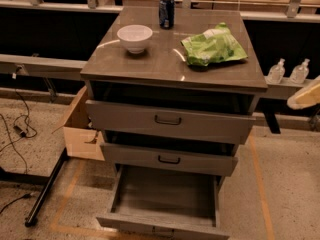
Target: Place green rice chip bag into bottom drawer
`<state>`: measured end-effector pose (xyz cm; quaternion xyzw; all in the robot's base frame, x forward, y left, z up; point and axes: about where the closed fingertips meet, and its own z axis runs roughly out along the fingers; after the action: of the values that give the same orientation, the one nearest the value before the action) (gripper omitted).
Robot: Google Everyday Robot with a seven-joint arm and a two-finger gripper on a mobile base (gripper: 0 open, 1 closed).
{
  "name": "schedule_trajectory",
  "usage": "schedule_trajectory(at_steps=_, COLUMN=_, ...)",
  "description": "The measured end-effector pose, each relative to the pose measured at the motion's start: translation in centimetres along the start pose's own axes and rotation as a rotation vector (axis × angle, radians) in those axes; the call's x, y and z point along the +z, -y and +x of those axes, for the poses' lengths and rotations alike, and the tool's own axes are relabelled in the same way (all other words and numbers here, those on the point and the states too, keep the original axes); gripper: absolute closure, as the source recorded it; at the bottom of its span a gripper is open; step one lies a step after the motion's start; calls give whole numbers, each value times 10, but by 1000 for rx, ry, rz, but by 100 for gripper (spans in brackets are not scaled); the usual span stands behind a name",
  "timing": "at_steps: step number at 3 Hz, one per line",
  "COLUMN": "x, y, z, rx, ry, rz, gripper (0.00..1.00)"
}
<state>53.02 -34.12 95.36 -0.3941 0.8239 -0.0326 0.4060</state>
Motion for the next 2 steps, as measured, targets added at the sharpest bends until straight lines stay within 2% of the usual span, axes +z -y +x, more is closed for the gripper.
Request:
schedule_trajectory(at_steps=1, x=32, y=76, z=-10, rx=37, ry=116, rz=143, gripper=0)
schedule_trajectory(at_steps=2, x=35, y=86, z=-13, rx=40, ry=128, rz=174, gripper=0)
